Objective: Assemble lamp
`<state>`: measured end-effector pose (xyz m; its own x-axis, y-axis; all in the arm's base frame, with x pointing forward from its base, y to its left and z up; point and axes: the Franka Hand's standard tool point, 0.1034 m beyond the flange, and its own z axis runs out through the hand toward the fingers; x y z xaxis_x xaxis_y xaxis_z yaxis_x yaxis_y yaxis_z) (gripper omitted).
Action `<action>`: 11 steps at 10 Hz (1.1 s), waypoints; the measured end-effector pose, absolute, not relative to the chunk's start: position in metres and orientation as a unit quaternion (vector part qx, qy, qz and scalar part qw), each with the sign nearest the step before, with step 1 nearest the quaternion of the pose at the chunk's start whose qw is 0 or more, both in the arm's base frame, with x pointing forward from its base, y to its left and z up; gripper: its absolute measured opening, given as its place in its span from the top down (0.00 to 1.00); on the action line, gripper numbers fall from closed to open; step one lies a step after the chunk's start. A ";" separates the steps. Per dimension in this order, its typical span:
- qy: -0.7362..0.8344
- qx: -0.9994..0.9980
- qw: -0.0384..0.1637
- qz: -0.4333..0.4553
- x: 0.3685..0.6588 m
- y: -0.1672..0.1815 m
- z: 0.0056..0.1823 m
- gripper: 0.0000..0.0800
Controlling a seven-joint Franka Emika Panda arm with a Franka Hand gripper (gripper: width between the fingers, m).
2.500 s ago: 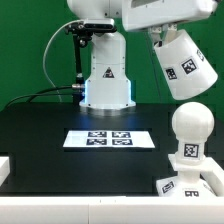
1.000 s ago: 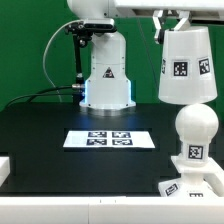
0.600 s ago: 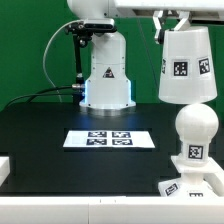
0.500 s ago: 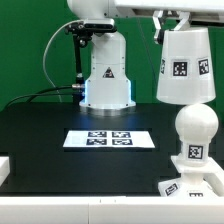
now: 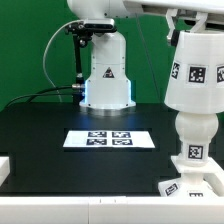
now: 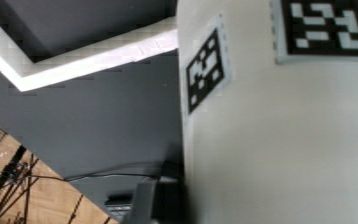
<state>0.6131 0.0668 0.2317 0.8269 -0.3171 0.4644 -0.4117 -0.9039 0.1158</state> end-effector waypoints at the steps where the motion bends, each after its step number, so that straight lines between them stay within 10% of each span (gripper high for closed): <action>1: -0.196 0.950 0.102 0.221 0.613 0.068 0.231 0.94; 11: -0.183 0.962 0.065 0.194 0.608 0.083 0.181 0.94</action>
Offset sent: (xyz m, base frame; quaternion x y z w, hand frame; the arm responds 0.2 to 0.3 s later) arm 0.0207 -0.0002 -0.0073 0.0160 0.0387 -0.0129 0.9990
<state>0.6085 0.0831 0.1808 0.8579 -0.3263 0.3969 -0.3764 -0.9249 0.0532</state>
